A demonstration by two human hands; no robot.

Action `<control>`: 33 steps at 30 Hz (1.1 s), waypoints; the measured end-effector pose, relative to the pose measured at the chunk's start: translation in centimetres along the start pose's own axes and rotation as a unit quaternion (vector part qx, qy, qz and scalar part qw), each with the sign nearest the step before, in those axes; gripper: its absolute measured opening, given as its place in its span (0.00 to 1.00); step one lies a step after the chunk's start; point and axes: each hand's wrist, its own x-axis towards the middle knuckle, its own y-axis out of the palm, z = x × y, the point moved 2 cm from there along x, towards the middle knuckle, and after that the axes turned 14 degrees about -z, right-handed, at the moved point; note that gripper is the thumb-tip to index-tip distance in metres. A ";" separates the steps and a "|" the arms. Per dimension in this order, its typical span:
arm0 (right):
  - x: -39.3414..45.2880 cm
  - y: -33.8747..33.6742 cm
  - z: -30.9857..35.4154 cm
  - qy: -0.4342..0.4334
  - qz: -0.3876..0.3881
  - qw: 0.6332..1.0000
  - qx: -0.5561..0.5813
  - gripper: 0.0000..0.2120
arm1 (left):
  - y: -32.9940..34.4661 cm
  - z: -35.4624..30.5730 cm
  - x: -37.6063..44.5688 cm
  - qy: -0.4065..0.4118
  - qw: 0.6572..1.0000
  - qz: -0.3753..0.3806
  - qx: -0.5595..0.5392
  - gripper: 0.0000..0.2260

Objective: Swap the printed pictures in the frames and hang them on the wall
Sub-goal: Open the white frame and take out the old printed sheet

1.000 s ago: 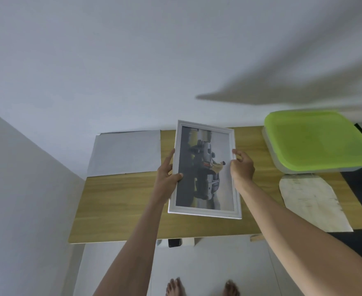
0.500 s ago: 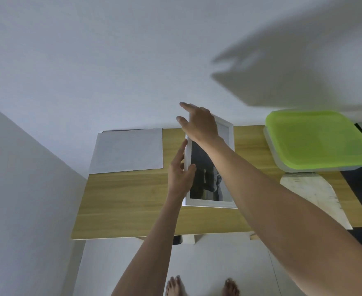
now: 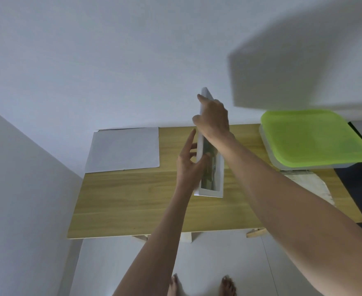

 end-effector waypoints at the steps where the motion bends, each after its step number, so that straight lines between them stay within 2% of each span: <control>1: 0.4 -0.5 -0.5 0.009 0.004 1.000 0.008 0.32 | 0.4 -0.2 0.2 0.008 1.000 0.013 0.002 0.32; 4: 1.8 -1.8 -2.8 0.041 0.007 0.999 0.035 0.32 | 1.0 -0.2 1.3 -0.011 0.999 0.045 -0.022 0.30; 7: 2.2 -2.6 -5.1 0.084 0.016 0.987 0.133 0.32 | 0.5 0.6 3.7 -0.035 0.999 0.002 0.021 0.25; 10: 2.0 -3.2 -7.2 0.158 0.041 0.949 0.270 0.35 | -1.1 1.9 6.3 -0.042 0.997 -0.009 0.070 0.24; 14: 1.8 -3.1 -9.4 0.223 0.073 0.898 0.372 0.34 | -3.1 3.3 8.8 -0.112 0.992 0.037 0.043 0.29; 17: 0.9 -2.1 -11.1 0.247 0.077 0.898 0.357 0.32 | -3.8 4.1 9.2 -0.128 0.991 0.034 0.032 0.33; 21: -2.0 -0.8 -12.8 0.273 0.004 0.911 0.310 0.28 | -4.3 5.7 8.3 -0.139 0.989 -0.016 0.038 0.38; 22: -3.1 -0.7 -12.9 0.272 0.006 0.918 0.289 0.28 | -4.4 6.0 7.8 -0.136 0.989 -0.021 0.054 0.38; 24: -5.7 4.5 -14.4 0.293 0.048 0.923 0.246 0.30 | -5.0 10.2 7.7 -0.144 0.983 -0.035 0.110 0.37; 29: -8.0 5.7 -15.4 0.304 0.046 0.926 0.221 0.30 | -5.6 11.3 6.0 -0.116 0.981 -0.025 0.153 0.36; 33: -9.8 8.2 -16.1 0.300 0.077 0.935 0.174 0.29 | -6.3 13.8 5.6 -0.100 0.967 -0.022 0.235 0.37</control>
